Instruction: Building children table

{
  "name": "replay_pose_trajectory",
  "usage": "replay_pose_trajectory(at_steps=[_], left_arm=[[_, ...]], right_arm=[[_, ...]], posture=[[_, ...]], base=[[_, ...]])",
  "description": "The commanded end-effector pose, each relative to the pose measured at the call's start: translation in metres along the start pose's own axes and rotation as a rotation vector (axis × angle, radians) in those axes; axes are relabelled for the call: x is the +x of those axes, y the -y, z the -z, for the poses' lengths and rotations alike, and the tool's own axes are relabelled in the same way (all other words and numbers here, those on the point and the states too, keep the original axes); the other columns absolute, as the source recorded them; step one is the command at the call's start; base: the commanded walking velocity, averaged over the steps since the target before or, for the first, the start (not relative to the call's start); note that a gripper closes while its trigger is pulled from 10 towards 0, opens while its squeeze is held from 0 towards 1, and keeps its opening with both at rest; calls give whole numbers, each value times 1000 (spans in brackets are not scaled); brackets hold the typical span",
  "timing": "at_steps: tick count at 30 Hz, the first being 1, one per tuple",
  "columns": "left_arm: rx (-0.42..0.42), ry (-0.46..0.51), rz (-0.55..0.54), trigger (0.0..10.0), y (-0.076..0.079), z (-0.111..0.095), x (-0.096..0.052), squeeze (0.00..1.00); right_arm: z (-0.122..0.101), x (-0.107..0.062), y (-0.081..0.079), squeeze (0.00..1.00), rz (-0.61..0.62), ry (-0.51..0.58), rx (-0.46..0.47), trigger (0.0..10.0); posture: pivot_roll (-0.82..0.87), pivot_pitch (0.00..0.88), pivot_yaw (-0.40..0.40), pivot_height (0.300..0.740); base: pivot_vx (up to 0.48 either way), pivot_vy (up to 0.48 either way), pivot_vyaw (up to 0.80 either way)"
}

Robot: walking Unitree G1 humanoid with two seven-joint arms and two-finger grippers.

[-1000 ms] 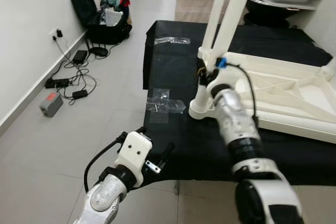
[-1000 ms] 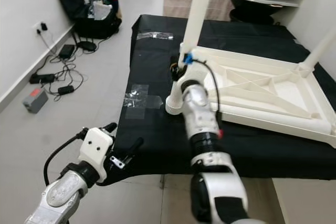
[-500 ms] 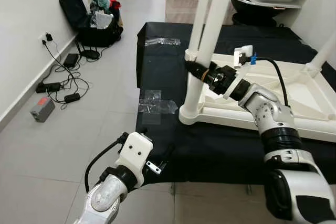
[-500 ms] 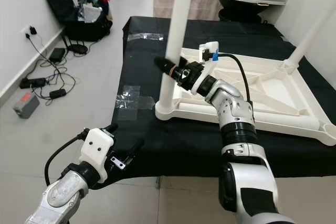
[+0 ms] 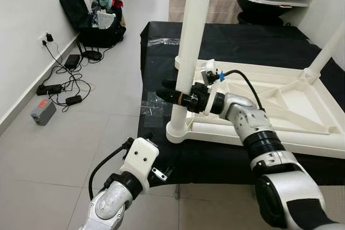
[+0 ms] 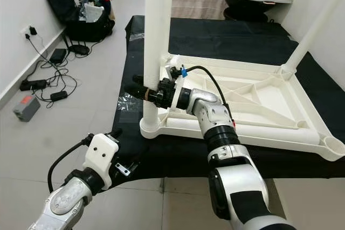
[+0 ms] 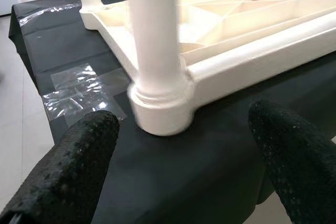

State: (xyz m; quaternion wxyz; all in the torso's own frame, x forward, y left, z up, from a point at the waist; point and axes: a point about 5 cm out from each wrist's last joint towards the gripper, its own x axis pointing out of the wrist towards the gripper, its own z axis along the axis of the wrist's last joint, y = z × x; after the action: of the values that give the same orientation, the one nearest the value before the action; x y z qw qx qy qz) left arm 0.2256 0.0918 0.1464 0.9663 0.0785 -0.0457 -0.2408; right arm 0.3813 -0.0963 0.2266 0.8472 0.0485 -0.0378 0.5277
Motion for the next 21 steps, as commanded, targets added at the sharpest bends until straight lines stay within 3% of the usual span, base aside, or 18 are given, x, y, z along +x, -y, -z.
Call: replay_pose_trajectory(at_steps=[1,2,3,4,5,6,7,8,10,11,12,13,18,19,21], left_arm=[[-2,-12,5,10000,2,4,-1,0],[-3,-12,6,10000,2,4,-1,0],[-3,-12,6,10000,2,4,-1,0],[-3,-12,8,10000,2,4,-1,0],[-3,-12,8,10000,2,4,-1,0],[-3,-12,9,10000,2,4,-1,0],[-3,-13,11,10000,2,4,-1,0],[-3,-13,11,10000,2,4,-1,0],[-2,-12,14,10000,1,4,0,0],[-2,-12,14,10000,1,4,0,0],[-2,-11,14,10000,1,4,0,0],[-1,-11,14,10000,1,4,0,0],[0,-11,7,10000,1,4,1,0],[0,-11,7,10000,1,3,1,0],[0,-11,7,10000,1,3,1,0]], right_arm=[[-2,-2,21,0,373,20,-13,0],[-2,-6,28,0,489,13,-23,0],[-2,-6,28,0,489,13,-23,0],[0,-13,37,0,662,7,-1,0],[0,-13,37,0,662,7,-1,0],[1,-19,42,0,767,2,17,0],[3,-30,49,0,948,1,20,0],[3,-30,49,0,948,1,20,0],[10,-52,53,0,1267,11,54,0],[10,-52,53,0,1267,11,54,0],[12,-59,50,0,1387,32,53,0],[14,-60,46,0,1426,55,69,0],[22,-37,27,0,1423,90,143,0],[21,-29,24,0,1402,102,160,6863],[21,-23,22,0,1402,108,171,6863]], posture=[[129,73,-86,740],[127,74,-83,740],[127,74,-83,740],[125,73,-82,740],[125,73,-82,740],[123,73,-81,740],[121,76,-78,740],[121,76,-78,740],[119,82,-80,740],[119,82,-80,740],[119,82,-80,740],[119,83,-79,740],[122,89,-82,740],[121,89,-83,740],[121,89,-83,740]], base=[[0,0,0],[0,0,0],[0,0,0],[0,0,0],[0,0,0],[0,0,0],[0,0,0],[0,0,0],[0,0,0],[0,0,0],[0,0,0],[0,0,0],[0,0,0],[0,0,0],[0,0,0]])
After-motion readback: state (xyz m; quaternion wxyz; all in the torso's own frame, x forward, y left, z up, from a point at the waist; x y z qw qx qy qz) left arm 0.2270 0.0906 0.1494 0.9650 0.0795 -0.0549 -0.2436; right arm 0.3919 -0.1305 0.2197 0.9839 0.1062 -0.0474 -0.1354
